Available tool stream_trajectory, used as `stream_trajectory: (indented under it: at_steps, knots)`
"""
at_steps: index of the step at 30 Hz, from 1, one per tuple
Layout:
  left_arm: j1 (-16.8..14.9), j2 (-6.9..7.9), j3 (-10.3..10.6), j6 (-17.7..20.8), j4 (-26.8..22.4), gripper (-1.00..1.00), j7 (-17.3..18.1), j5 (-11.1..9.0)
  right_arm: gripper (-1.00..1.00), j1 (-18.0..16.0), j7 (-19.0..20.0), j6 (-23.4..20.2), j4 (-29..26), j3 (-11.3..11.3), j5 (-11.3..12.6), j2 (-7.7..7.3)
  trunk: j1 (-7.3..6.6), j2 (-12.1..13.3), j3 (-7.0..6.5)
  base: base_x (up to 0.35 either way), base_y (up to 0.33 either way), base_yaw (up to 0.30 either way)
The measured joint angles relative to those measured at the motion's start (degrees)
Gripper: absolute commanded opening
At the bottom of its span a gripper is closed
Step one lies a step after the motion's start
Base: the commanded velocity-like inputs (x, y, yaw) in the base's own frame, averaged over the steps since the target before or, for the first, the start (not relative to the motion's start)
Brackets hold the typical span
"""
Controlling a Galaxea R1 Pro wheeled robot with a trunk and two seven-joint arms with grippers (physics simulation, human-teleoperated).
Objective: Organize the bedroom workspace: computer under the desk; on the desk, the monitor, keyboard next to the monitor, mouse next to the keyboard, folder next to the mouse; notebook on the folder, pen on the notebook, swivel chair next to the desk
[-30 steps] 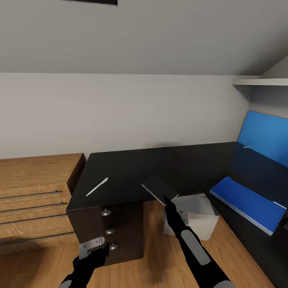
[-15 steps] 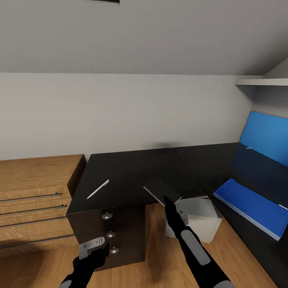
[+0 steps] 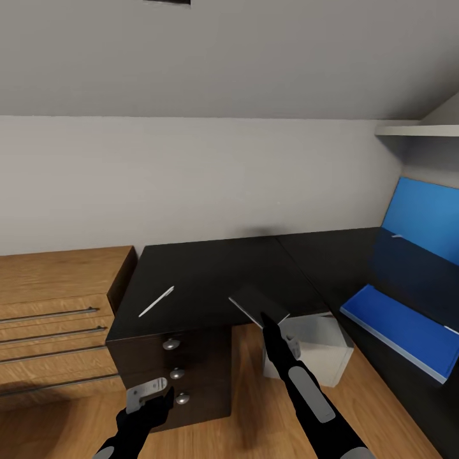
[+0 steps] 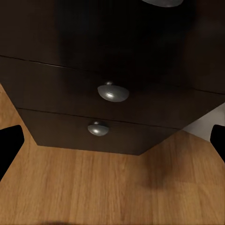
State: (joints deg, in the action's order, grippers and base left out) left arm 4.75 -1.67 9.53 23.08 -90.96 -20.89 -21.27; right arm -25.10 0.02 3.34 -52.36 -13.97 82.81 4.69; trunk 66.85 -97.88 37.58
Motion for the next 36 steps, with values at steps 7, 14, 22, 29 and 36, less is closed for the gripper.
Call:
stream_trajectory:
  at_steps: [7, 14, 22, 29, 36]
  knots:
    - [0.0, 0.00, 0.0, 0.0, 0.1, 1.00, 0.0, 0.0, -1.00, 0.0, 0.0, 0.0, 0.0, 0.0, -0.2, 0.00, 0.00, 0.0, 0.00, 0.000, 0.000, 0.000]
    - [0.0, 0.00, 0.0, 0.0, 0.2, 1.00, -0.1, 0.0, -1.00, 0.0, 0.0, 0.0, -0.1, 0.0, -0.2, -0.01, 0.00, 0.0, 0.00, 0.000, 0.000, 0.000]
    - [0.0, 0.00, 0.0, -0.2, 0.2, 1.00, -0.1, 0.1, -1.00, 0.1, 0.1, 0.2, -2.0, 0.0, -0.5, -0.17, -1.09, 2.0, -0.89, 0.000, 0.000, 0.000]
    - [0.0, 0.00, 0.0, -0.2, 0.2, 1.00, -0.1, 0.1, -1.00, 0.2, 0.1, 0.2, -3.1, 0.1, -0.4, -0.31, -2.63, 4.8, -2.15, 0.000, 0.000, 0.000]
    - [0.0, 0.00, 0.0, -0.2, 0.2, 1.00, -0.1, 0.1, -1.00, 0.2, 0.1, 0.3, -4.2, 0.1, -0.6, -0.42, -4.17, 7.6, -3.41, 0.000, 0.000, 0.000]
